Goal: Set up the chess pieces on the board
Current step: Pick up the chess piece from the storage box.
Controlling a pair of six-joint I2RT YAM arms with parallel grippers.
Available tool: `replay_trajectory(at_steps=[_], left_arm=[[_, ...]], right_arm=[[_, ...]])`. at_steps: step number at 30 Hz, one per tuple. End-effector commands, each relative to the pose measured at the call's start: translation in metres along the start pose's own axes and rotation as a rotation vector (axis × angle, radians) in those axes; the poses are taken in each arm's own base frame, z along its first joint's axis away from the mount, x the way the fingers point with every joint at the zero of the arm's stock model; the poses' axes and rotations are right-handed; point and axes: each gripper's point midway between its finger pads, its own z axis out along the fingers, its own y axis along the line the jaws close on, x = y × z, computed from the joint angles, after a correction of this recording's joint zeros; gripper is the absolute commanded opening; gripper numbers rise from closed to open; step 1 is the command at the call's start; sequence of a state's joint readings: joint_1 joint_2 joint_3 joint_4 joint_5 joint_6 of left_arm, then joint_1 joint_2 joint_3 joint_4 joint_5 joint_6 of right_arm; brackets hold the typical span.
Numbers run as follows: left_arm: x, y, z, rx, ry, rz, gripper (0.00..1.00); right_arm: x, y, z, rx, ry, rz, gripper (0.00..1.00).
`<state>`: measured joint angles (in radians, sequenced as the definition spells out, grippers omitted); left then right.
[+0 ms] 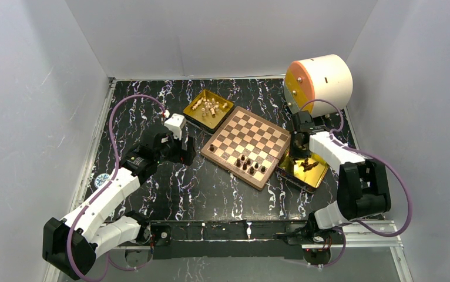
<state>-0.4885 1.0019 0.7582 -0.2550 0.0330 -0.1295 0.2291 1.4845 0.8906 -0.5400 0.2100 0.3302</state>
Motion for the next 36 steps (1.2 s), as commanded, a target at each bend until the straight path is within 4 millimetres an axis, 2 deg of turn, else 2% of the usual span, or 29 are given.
replay_trajectory(at_steps=[1, 5, 11, 17, 22, 26, 29, 36], left_arm=[[-0.003, 0.000, -0.003, -0.006, -0.022, -0.010, 0.88], [-0.014, -0.005, -0.004, 0.008, -0.033, -0.045, 0.87], [-0.042, -0.026, -0.011, 0.092, -0.061, -0.123, 0.82], [-0.063, -0.059, -0.014, 0.242, -0.034, -0.251, 0.72], [-0.086, -0.091, -0.020, 0.398, -0.008, -0.363, 0.65], [-0.107, -0.108, -0.027, 0.490, -0.020, -0.425, 0.63], [-0.115, -0.118, -0.028, 0.551, -0.010, -0.450, 0.62], [-0.111, -0.129, -0.014, 0.618, 0.046, -0.422, 0.62]], right_arm=[[-0.029, -0.002, -0.032, 0.005, -0.095, 0.053, 0.21], [-0.034, 0.002, -0.047, -0.022, -0.117, 0.073, 0.20], [-0.049, 0.020, -0.078, -0.151, -0.192, 0.062, 0.20], [-0.065, 0.063, -0.127, -0.457, -0.358, -0.027, 0.20], [-0.065, 0.094, -0.160, -0.670, -0.495, -0.139, 0.17], [-0.055, 0.125, -0.187, -0.827, -0.594, -0.259, 0.17], [-0.044, 0.148, -0.202, -0.896, -0.654, -0.349, 0.17], [-0.016, 0.199, -0.219, -1.023, -0.647, -0.492, 0.17]])
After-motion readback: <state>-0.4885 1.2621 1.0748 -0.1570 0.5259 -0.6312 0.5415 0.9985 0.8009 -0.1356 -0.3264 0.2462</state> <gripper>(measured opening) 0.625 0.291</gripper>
